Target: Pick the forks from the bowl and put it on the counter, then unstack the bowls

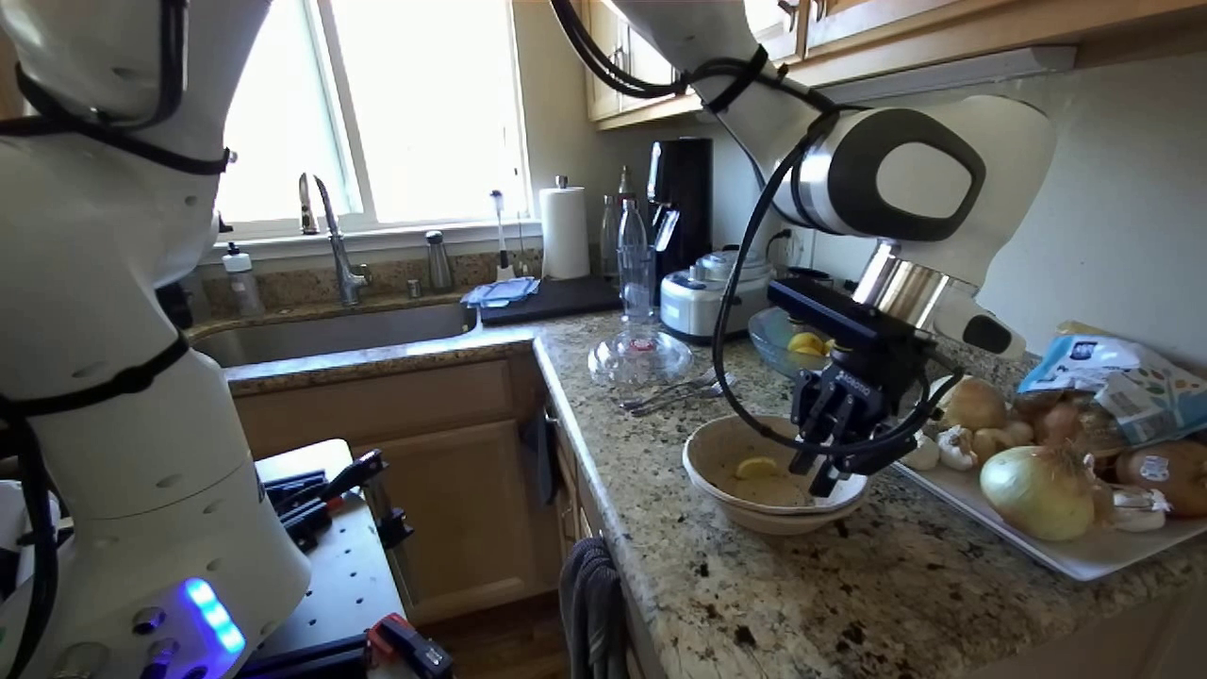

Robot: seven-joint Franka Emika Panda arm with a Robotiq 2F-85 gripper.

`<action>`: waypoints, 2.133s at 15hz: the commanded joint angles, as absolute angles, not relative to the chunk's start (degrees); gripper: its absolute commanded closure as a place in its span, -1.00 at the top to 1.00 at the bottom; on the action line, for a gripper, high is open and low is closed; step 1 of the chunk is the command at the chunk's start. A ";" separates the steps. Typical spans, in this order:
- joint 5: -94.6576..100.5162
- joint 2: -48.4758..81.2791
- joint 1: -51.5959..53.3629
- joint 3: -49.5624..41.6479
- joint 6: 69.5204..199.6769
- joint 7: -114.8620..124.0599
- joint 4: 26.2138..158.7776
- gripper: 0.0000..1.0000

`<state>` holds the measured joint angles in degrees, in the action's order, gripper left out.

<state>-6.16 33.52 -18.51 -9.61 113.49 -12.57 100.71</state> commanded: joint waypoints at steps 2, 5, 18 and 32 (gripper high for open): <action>-5.29 31.38 -17.94 -8.62 112.90 -12.66 100.82 0.41; -4.69 31.93 -17.14 -8.96 114.06 -10.94 100.55 0.79; -11.76 32.38 -19.32 -9.23 122.46 -2.75 105.95 0.98; -14.38 31.29 -20.25 -10.22 127.93 -2.41 109.72 -0.87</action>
<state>-14.02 33.77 -20.37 -9.92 125.24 -2.92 106.38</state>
